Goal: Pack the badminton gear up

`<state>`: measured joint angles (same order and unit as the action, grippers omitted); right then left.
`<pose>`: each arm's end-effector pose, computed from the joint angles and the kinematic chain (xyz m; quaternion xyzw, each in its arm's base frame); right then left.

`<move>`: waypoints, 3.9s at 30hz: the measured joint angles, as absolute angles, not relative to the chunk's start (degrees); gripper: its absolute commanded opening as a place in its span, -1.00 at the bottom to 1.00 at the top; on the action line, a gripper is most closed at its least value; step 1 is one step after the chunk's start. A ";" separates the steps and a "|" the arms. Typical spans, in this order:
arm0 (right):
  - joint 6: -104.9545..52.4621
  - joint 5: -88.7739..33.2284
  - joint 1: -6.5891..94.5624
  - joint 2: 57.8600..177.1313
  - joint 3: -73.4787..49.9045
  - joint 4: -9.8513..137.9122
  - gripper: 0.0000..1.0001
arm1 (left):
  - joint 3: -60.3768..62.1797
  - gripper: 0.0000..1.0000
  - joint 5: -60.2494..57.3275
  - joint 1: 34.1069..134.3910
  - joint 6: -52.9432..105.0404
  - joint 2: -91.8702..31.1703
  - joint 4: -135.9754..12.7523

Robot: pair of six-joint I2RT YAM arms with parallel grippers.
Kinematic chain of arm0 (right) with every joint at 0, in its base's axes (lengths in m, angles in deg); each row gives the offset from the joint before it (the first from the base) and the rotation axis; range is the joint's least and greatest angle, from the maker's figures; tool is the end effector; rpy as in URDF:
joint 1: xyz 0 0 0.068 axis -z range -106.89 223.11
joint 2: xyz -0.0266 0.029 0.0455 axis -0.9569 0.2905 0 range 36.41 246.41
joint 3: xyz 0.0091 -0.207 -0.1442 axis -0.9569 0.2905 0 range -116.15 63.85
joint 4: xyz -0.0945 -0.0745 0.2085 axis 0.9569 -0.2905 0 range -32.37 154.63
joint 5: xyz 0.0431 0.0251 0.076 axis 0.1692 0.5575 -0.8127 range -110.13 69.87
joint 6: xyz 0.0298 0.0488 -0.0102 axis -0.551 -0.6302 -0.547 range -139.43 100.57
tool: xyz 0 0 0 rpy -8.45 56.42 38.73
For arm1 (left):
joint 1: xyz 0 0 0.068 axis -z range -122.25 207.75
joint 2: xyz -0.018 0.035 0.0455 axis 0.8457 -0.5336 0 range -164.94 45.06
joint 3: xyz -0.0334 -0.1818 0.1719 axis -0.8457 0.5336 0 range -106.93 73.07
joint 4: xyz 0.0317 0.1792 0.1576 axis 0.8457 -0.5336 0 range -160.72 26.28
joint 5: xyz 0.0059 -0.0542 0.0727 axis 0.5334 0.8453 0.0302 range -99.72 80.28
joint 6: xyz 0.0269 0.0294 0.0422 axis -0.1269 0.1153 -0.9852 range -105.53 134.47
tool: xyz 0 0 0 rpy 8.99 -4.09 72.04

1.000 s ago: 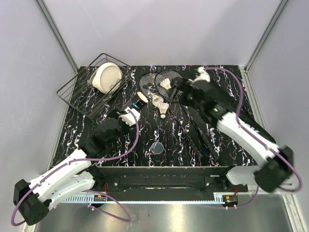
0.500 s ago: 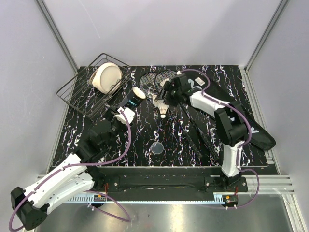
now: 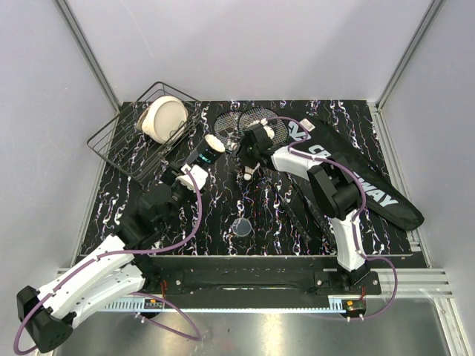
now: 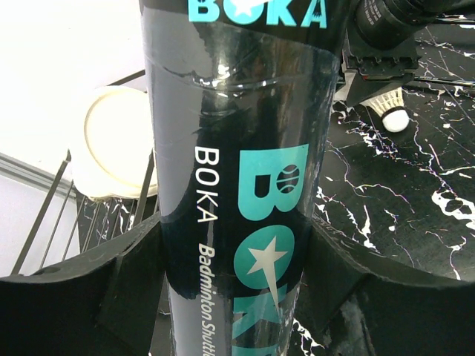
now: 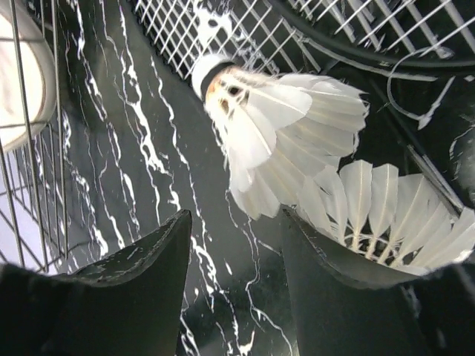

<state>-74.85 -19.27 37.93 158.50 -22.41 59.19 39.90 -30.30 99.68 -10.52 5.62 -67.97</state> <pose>0.3695 0.2595 0.1613 0.1631 0.8962 0.2885 0.2951 0.1373 -0.1037 0.2825 0.3218 0.6942 0.0432 0.6424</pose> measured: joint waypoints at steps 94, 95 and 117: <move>-57.58 -55.79 29.00 114.02 -2.48 58.23 0.48 | 44.62 -1.00 -3.26 99.64 -22.41 7.47 -71.59; -58.19 -55.03 28.41 114.80 -2.48 58.54 0.49 | 44.62 -1.00 -3.88 99.62 -22.04 7.47 -71.73; -64.93 -42.13 47.46 108.93 5.96 71.72 0.99 | 41.89 -1.00 -23.87 100.14 -16.99 0.11 -72.62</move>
